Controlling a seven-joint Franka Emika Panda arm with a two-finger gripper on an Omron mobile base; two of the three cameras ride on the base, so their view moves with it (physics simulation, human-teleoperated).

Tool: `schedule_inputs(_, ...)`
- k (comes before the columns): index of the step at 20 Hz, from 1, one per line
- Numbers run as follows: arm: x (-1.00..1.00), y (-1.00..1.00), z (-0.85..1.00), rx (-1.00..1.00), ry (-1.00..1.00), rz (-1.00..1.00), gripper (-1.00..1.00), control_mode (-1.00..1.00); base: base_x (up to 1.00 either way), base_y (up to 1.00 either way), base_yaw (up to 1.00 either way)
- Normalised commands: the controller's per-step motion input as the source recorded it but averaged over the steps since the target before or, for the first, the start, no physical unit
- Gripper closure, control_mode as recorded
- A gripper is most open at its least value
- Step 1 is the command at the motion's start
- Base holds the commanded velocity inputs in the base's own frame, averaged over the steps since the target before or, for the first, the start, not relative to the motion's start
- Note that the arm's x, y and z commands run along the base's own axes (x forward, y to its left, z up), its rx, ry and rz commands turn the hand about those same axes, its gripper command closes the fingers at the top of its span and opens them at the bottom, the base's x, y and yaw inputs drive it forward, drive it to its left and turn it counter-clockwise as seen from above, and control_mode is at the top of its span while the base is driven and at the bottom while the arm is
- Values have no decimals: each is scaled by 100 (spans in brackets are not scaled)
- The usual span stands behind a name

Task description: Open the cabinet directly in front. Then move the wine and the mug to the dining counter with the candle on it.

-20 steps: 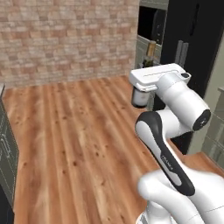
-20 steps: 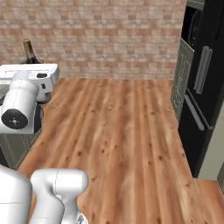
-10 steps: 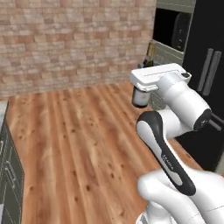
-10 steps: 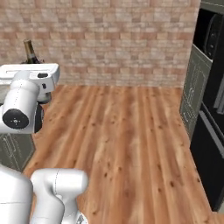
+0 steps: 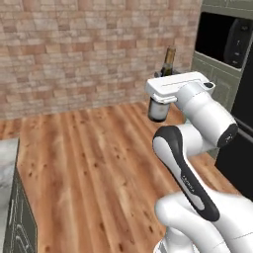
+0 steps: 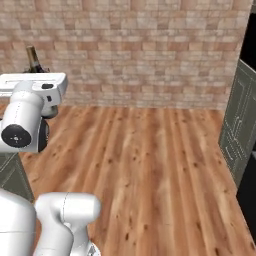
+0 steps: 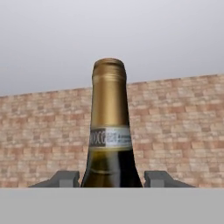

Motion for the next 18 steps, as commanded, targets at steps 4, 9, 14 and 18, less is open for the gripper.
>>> schedule_inputs(4,0,0,0,0,0,0,100,100,100,8,-5)
schedule_inputs(9,0,0,0,0,0,0,100,100,100,4,-6)
schedule_inputs(14,0,0,0,0,0,0,100,100,100,28,0)
schedule_inputs(18,0,0,0,0,0,0,100,100,100,39,0)
